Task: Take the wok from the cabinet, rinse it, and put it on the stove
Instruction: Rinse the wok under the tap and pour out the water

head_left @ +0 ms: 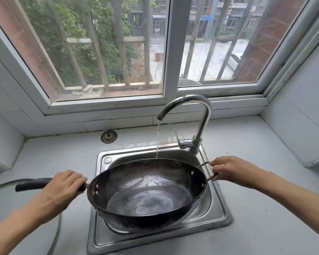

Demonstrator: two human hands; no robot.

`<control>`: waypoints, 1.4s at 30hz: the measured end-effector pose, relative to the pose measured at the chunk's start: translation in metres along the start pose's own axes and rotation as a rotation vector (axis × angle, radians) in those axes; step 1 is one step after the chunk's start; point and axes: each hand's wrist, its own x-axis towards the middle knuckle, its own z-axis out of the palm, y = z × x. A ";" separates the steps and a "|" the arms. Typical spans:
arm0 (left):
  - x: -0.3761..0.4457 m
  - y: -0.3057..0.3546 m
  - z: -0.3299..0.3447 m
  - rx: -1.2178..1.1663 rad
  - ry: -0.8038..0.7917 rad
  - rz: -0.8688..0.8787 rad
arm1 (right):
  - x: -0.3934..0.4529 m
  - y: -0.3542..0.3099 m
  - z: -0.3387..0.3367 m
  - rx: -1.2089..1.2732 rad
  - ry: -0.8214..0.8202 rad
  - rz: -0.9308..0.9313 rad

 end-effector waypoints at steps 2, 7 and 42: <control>-0.001 0.001 -0.001 0.001 0.012 -0.017 | -0.004 -0.005 0.005 -0.020 0.011 0.043; -0.001 0.002 -0.002 0.012 -0.039 -0.065 | -0.008 -0.013 0.021 -0.075 0.017 0.152; 0.009 0.030 0.067 -0.022 -0.038 -0.275 | -0.015 -0.030 0.081 -0.065 -0.080 0.522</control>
